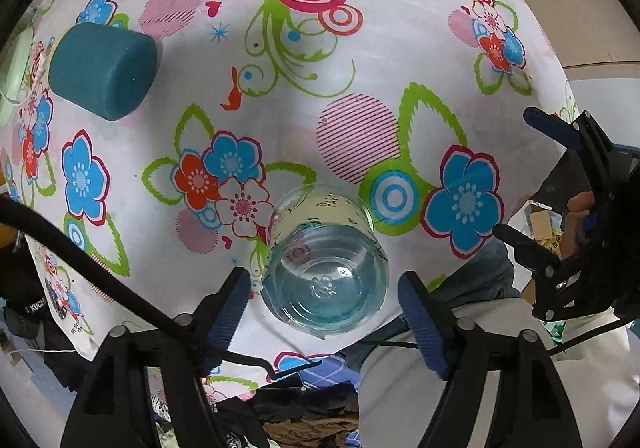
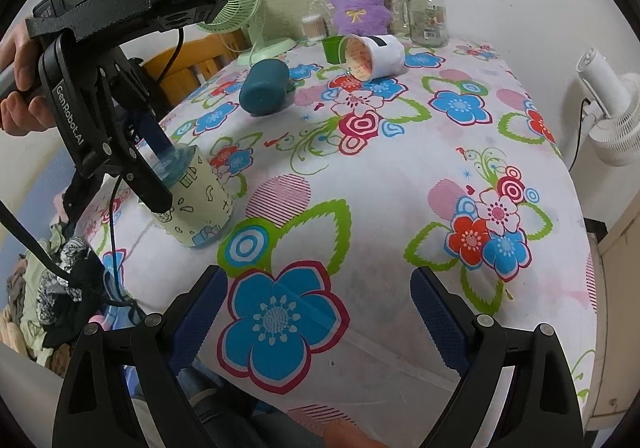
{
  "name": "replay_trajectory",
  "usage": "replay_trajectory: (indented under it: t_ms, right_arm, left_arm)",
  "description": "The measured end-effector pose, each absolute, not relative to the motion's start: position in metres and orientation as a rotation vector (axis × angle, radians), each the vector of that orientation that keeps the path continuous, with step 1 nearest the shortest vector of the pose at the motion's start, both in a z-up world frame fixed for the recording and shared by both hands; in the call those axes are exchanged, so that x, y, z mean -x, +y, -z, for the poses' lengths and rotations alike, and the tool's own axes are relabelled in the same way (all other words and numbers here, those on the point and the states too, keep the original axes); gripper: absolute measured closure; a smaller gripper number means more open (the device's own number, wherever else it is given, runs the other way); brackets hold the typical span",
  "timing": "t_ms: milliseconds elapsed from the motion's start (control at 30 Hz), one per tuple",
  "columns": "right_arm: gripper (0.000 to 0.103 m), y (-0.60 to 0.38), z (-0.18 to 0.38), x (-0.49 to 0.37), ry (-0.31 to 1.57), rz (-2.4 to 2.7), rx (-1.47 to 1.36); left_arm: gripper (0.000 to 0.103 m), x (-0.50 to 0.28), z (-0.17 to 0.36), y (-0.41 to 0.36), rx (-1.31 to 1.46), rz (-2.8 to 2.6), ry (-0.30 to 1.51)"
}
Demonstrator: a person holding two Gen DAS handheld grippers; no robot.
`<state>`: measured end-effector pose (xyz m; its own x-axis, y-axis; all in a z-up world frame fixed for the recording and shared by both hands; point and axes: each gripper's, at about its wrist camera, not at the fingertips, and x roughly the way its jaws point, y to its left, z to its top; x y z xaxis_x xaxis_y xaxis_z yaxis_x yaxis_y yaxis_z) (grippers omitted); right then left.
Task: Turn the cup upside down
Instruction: 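Lower the inverted green cup onto the tablecloth and open the left gripper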
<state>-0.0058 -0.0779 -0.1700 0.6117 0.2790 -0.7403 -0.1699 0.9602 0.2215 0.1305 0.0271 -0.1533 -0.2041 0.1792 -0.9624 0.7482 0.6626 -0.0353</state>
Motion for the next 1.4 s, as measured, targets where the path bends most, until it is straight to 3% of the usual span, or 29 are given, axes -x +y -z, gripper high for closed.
replay_trajectory:
  t_ms: [700,1400]
  right_arm:
    - [0.009,-0.069,0.150,0.007,0.846,-0.238,-0.123]
    - [0.009,-0.044,0.112,0.010,0.782,-0.224,-0.063]
  left_arm:
    - [0.006,-0.125,0.123,0.040,-0.681,0.616,1.629]
    - [0.005,-0.108,0.081,0.083,-0.488,0.605,1.415]
